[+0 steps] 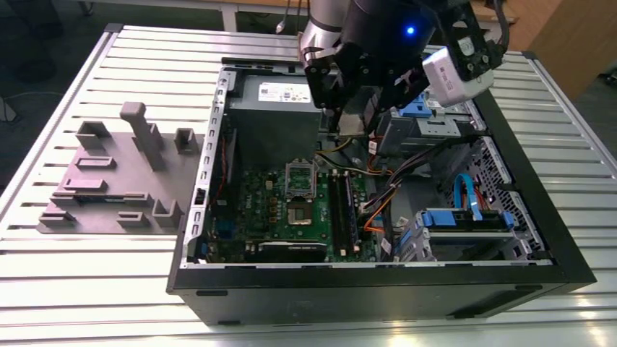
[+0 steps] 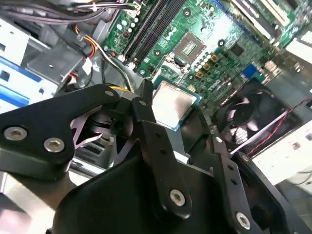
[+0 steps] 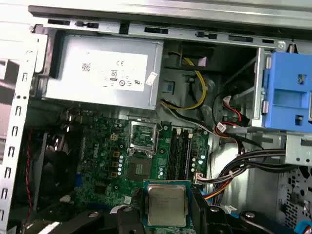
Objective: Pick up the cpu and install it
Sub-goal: 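Place the cpu into insertion slot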
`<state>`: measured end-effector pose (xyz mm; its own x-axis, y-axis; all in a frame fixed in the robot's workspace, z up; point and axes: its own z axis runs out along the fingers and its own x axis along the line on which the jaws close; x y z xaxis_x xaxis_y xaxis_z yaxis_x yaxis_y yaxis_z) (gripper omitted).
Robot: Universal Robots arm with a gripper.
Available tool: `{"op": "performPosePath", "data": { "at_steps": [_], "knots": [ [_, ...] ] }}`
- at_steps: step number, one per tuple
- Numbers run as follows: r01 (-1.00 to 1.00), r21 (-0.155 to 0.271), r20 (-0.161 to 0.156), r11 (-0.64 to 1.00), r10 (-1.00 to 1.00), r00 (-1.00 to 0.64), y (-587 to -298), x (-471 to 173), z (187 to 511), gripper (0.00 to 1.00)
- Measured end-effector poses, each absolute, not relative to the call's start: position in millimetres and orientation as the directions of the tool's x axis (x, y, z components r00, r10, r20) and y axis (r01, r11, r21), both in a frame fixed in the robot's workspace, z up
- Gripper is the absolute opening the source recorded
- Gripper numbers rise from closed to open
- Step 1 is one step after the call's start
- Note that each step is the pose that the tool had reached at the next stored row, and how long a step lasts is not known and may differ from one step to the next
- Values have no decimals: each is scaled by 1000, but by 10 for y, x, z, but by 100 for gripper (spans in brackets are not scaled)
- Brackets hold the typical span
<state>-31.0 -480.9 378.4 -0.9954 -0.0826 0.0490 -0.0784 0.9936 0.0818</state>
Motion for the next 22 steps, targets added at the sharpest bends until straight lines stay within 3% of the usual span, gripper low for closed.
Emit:
{"op": "performPosePath", "data": {
  "at_steps": [22],
  "knots": [
    [-48,82,49,995,-52,-997,-4811,-345,3686,47]
  ]
}}
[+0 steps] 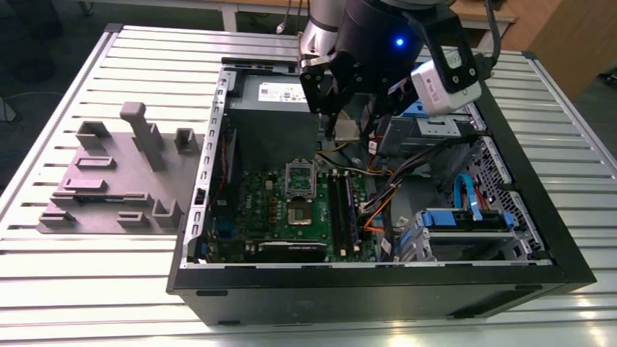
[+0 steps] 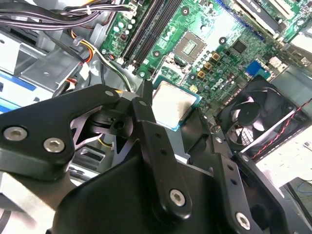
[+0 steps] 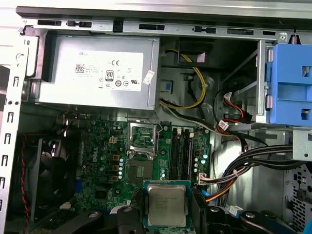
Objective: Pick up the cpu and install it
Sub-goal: 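Place the cpu into insertion slot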
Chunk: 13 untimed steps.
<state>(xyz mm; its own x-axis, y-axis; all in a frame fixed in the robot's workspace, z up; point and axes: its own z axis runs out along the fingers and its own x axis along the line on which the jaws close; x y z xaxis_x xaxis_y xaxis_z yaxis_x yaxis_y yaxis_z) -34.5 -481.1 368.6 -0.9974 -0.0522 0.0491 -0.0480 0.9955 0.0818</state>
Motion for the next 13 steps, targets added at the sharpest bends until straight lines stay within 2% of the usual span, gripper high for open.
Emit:
{"op": "performPosePath", "data": {
  "at_steps": [13],
  "knots": [
    [-48,82,51,996,-52,-997,-4814,-345,3630,47]
  ]
}}
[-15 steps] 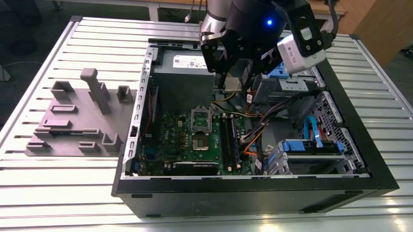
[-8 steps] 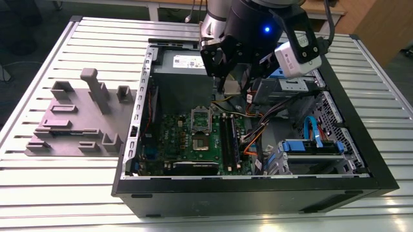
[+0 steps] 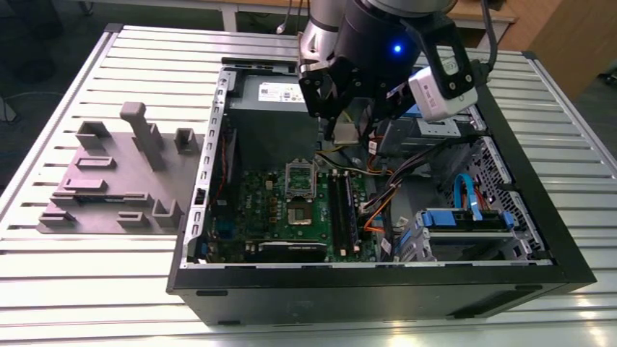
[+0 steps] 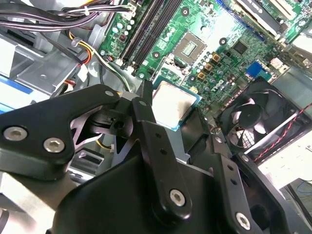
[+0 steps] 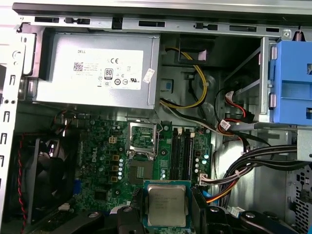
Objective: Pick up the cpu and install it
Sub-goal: 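Place the cpu into insertion slot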
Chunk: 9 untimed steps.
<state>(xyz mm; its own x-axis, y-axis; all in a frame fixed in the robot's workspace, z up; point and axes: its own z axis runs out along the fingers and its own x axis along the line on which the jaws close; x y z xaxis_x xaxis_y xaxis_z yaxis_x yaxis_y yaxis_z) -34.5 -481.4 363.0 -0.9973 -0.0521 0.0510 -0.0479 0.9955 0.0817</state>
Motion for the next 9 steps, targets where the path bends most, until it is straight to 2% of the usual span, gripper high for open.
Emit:
{"op": "performPosePath", "data": {
  "at_steps": [9],
  "knots": [
    [-48,82,51,995,-52,-997,-4814,-345,3610,47]
  ]
}}
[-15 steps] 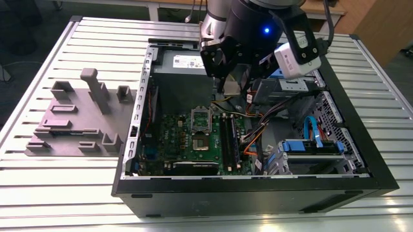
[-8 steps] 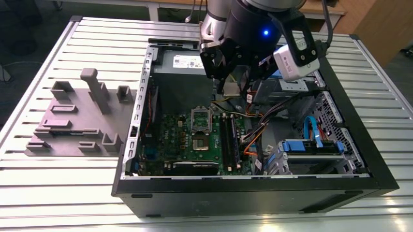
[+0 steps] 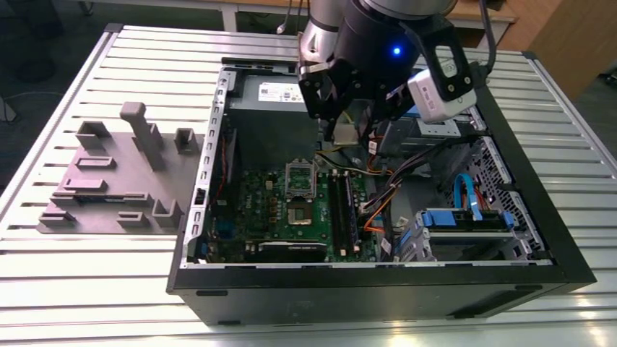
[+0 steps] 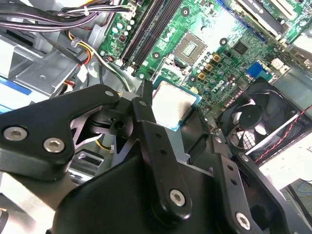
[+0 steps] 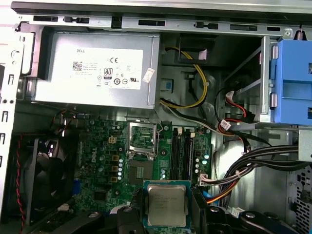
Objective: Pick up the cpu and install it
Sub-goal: 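Place the cpu into insertion slot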
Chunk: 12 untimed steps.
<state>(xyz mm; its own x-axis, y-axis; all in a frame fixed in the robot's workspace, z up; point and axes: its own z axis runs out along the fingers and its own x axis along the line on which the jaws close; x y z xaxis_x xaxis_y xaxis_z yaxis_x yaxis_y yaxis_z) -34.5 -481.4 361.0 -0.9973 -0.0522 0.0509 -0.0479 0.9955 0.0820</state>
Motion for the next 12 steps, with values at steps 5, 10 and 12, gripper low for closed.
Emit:
{"op": "performPosePath", "data": {
  "at_steps": [5,10,12],
  "knots": [
    [-48,82,51,995,-52,-997,-4814,-345,3590,47],
    [-48,82,52,996,-52,-997,-4814,-345,3570,47],
    [-48,82,52,996,-52,-997,-4814,-345,3569,47]
  ]
}}
